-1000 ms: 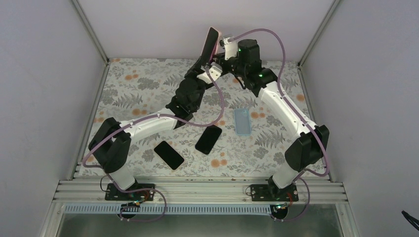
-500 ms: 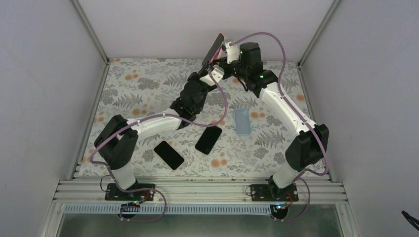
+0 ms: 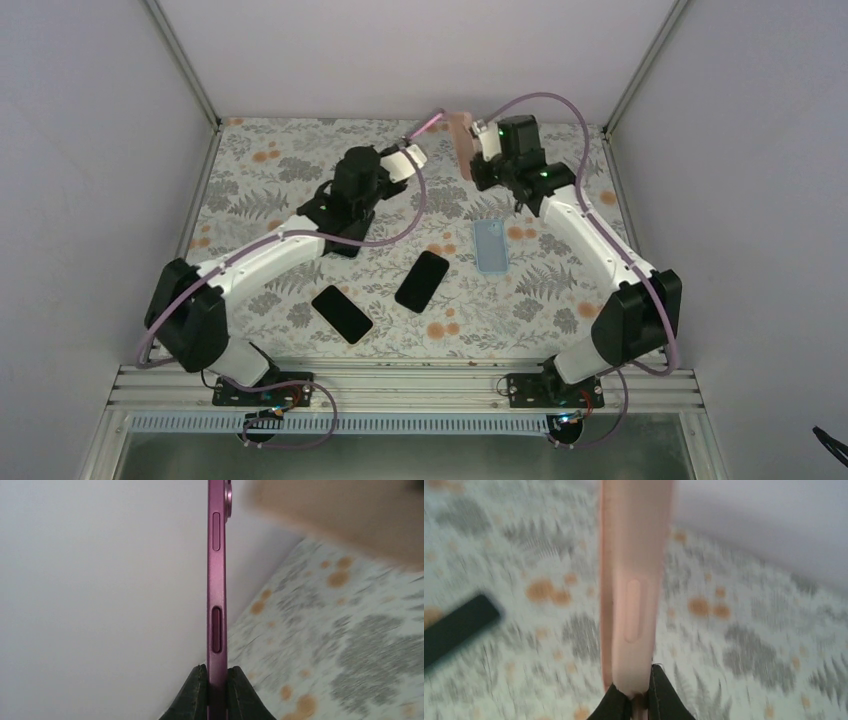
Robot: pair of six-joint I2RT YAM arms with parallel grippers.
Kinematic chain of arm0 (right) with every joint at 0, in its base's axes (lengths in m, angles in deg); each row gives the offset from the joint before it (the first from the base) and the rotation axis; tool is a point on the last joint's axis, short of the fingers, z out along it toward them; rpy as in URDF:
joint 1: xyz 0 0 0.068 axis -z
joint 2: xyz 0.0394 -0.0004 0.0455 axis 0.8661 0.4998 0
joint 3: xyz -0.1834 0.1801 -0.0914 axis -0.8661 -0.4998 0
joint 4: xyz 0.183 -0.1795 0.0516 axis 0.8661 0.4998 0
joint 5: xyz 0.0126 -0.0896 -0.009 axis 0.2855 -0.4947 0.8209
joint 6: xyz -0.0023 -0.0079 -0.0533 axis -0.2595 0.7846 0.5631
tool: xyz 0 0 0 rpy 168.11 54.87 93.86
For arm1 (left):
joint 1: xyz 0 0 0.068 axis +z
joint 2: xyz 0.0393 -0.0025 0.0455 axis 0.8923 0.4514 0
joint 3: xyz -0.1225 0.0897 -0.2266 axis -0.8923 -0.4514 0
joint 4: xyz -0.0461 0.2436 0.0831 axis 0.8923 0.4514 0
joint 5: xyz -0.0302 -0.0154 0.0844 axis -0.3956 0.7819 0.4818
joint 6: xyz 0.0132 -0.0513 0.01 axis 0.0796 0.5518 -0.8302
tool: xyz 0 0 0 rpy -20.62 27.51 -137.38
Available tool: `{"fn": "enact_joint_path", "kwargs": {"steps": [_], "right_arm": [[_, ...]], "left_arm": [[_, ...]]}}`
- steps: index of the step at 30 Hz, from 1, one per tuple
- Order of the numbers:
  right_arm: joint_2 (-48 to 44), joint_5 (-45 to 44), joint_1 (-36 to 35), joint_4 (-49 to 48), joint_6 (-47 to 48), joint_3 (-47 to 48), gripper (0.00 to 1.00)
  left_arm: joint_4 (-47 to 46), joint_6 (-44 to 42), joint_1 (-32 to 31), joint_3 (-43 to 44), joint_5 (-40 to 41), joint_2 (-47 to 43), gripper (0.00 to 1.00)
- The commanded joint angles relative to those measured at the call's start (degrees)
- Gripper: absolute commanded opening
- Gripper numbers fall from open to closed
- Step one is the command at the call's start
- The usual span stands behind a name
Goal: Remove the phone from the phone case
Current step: Remove the phone case from the phone, then place the phone case at the center of the board.
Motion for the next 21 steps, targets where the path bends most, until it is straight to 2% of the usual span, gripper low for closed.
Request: {"fn": "enact_joint_path", "kwargs": {"steps": [1,5,9,15,21], "right_arm": [[-2.50,6.54,5.26,15.89,9.49,-6.87,0.03],[-2.75,17.90,9.80,22.84,15.17,-12.05,0.03],[-1.68,24.85,14.84,28.16,22.95,-18.86,0.04],[-1.34,24.31,25.20,30.67,31.01,-25.63,0.04],[-0.03,22.19,33.62,31.81,36.44,-27.86,0.04]], "left_arm": [[2.68,-5.09,5.31,-3.21,5.54,-6.99,0.02],[-1.57,-14.13,5.30,-12.60,11.35,-8.94,0.02],[-8.22,-18.62,4.87,-18.61,16.85,-6.33,0.02],[-13.80,-20.98,0.97,-23.46,19.10,-0.80,0.02],[-9.50,-18.39,-1.83,-21.24,17.84,7.53,0.02]]}}
